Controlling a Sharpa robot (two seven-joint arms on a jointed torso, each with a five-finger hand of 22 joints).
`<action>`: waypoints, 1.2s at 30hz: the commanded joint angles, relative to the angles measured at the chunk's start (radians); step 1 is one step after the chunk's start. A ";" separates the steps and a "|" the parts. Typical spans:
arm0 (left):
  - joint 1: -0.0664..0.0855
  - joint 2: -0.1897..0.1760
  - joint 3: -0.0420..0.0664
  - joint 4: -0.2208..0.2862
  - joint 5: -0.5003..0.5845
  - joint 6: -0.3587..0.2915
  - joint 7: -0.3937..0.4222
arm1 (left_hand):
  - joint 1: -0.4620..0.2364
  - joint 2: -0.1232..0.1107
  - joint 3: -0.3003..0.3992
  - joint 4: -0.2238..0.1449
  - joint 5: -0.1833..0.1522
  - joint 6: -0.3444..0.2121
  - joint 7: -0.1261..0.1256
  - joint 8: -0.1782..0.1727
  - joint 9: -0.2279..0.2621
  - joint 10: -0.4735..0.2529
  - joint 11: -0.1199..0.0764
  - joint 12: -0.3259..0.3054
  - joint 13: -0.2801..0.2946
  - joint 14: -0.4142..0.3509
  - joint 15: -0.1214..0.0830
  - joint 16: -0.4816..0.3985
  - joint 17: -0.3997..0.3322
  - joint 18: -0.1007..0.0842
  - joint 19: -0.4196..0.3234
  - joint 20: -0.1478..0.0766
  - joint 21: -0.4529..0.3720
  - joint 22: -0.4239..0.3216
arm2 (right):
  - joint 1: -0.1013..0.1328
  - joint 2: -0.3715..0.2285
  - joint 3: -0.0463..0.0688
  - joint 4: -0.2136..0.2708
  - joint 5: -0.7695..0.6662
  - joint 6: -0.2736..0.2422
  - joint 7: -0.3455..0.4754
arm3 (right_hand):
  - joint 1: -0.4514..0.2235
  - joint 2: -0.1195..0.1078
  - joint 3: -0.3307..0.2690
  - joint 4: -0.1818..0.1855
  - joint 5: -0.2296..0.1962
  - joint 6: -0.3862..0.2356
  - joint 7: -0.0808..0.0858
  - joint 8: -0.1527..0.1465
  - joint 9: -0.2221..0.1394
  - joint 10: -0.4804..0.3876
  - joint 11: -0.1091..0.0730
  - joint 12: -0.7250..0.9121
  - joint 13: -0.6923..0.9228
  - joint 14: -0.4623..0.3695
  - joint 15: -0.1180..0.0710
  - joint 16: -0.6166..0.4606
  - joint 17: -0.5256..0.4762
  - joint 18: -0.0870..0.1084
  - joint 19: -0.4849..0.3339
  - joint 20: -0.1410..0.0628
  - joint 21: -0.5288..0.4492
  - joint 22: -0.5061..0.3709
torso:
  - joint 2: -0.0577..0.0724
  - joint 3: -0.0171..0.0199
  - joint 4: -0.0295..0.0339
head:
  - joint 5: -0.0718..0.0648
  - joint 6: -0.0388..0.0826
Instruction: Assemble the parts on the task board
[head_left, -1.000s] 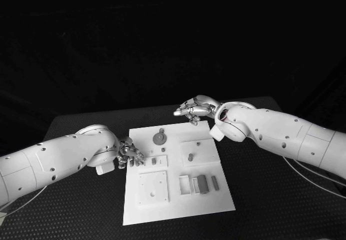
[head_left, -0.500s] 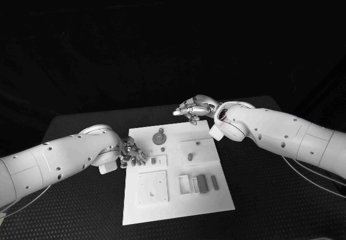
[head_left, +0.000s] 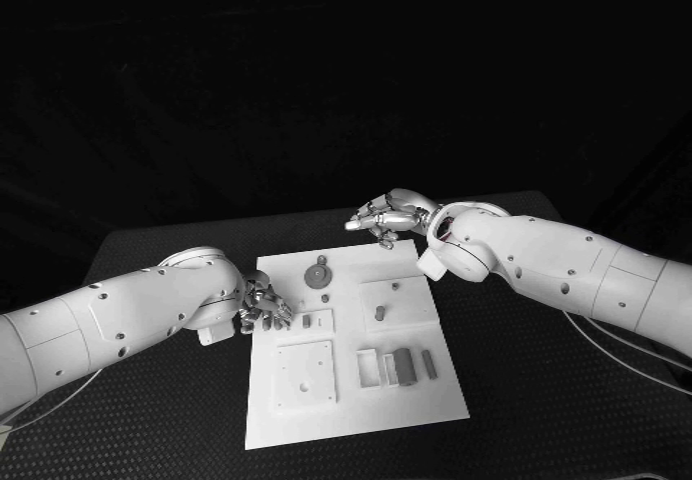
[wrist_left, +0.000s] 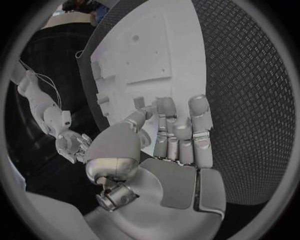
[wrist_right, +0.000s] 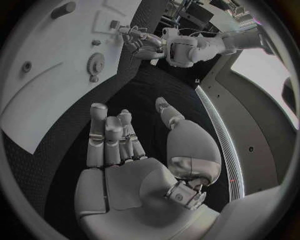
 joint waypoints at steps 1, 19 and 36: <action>-0.004 0.003 -0.002 -0.002 -0.018 0.031 0.004 | 0.002 0.009 0.173 -0.171 -0.001 0.004 0.001 0.006 0.000 0.006 0.001 -0.003 -0.001 -0.003 -0.007 0.005 0.001 0.028 0.003 -0.005 0.004 0.020 | -0.001 0.001 0.000 0.001 -0.001 0.008 0.006 | -0.005 0.009 -0.005 -0.001 0.002 -0.001 0.008 -0.006 0.002 -0.004 0.000 0.005 -0.001 -0.009 0.000 0.004 -0.002 0.031 0.001 -0.006 -0.006 0.016 | 0.000 0.0000 0.0005 | -0.001 -0.001; -0.006 0.003 -0.002 -0.004 -0.022 0.043 0.002 | 0.003 0.010 0.174 -0.172 -0.006 0.004 0.000 0.006 0.001 0.007 0.000 -0.004 -0.001 -0.003 -0.007 0.005 0.001 0.027 0.004 -0.005 0.004 0.020 | -0.001 0.001 0.000 0.000 -0.001 0.008 0.006 | -0.005 0.009 -0.005 -0.001 0.002 -0.001 0.008 -0.006 0.002 -0.004 0.000 0.005 -0.002 -0.009 0.000 0.004 -0.002 0.031 0.001 -0.006 -0.006 0.016 | 0.000 0.0001 0.0003 | -0.001 -0.003; -0.007 0.002 -0.002 -0.004 -0.022 0.047 0.007 | 0.005 0.009 0.175 -0.173 -0.007 0.004 0.000 0.006 0.001 0.008 0.000 -0.004 -0.001 -0.002 -0.007 0.005 0.001 0.027 0.004 -0.005 0.005 0.019 | -0.001 0.002 0.000 -0.001 -0.001 0.008 0.006 | -0.005 0.008 -0.005 -0.001 0.002 -0.001 0.008 -0.006 0.002 -0.005 0.000 0.005 -0.002 -0.009 0.000 0.004 -0.002 0.031 0.001 -0.006 -0.006 0.016 | 0.000 -0.0003 0.0003 | 0.001 -0.003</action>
